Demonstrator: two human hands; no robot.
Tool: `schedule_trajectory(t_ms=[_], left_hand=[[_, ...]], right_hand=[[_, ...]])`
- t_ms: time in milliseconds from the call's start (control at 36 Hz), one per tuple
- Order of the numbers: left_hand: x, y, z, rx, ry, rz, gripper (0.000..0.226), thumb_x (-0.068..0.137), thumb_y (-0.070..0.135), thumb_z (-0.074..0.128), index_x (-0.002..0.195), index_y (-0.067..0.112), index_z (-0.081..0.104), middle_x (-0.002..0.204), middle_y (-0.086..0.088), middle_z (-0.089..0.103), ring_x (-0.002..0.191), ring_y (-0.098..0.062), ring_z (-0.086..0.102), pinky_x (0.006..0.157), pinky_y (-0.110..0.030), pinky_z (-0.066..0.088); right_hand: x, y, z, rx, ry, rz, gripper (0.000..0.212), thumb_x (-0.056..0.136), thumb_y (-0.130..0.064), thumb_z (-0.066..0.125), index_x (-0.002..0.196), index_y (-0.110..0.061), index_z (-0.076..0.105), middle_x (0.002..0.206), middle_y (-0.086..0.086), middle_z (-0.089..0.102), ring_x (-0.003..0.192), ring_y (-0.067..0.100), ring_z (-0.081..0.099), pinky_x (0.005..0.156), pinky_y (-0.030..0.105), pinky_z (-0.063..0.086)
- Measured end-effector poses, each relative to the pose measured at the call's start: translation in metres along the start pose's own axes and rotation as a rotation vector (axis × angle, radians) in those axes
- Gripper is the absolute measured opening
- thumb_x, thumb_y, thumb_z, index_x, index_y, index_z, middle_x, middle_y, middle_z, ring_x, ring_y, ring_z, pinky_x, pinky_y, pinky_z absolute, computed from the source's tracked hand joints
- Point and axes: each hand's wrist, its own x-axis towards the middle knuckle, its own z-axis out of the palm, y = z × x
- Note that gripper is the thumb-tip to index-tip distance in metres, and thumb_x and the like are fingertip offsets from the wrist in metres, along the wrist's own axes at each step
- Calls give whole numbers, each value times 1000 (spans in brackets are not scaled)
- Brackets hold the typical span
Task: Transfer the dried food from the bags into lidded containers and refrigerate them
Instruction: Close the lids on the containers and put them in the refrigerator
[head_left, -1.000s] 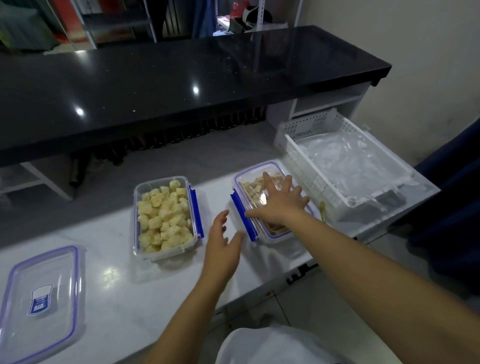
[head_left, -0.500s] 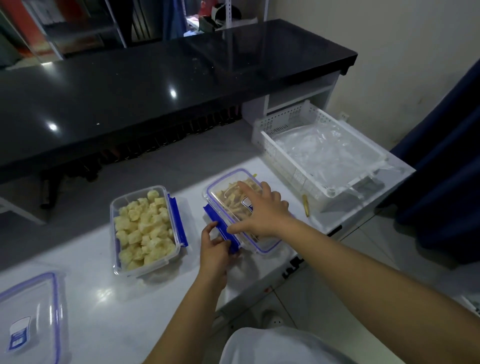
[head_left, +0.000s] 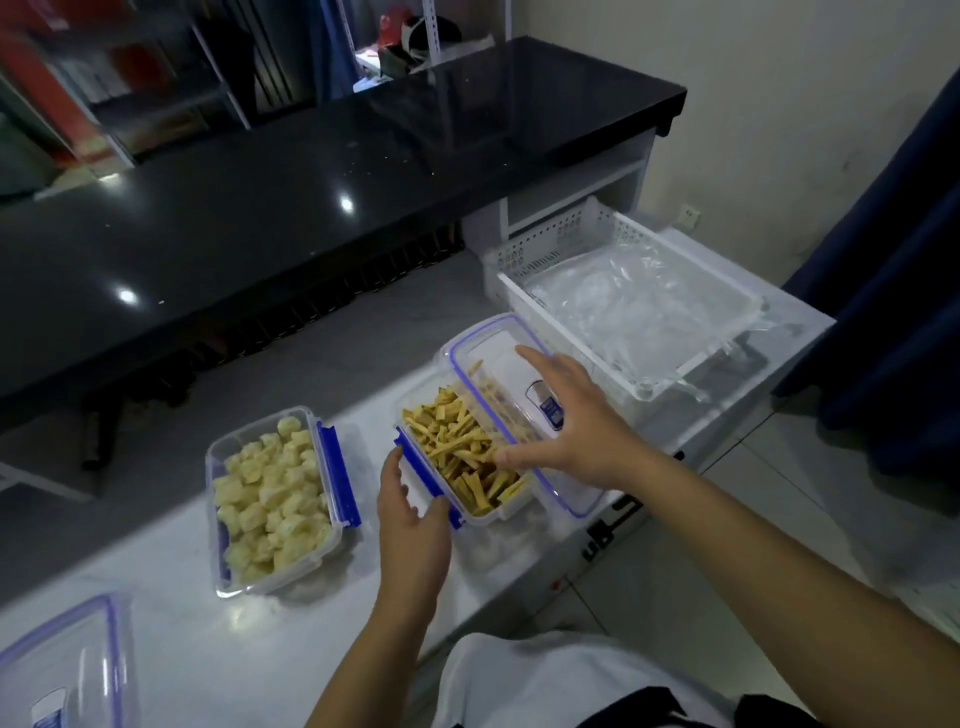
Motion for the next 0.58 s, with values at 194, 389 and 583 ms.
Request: schedule_trajectory(t_ms=[194,389,583], left_hand=[[-3,45,43,464,-252,602,34,93,10,64,119,32,63,126,11,59,117,3,49,99,-19,39],[15,63,141,799,-493,634,31,93,22,60,124,20,64,121,-4,63,107,-24,62,81,-31,44],[53,56,213,1059,-490,409,18,88,17,58,104,12,64,107,-11,70,98,-32,66,76,-35,50]], right_hand=[[-68,13,-47,-49,172,61,117,44,-80,74,140,-72,8,161,-24,2,150,24,15,112,60,34],[-96,49,-74,-190,410,201,119,42,-88,65,143,-68,5,164,-14,2,150,25,13,116,57,28],[-114,73,-88,-78,480,278,120,39,-89,66,143,-67,11,163,-16,3,150,26,14,116,58,26]])
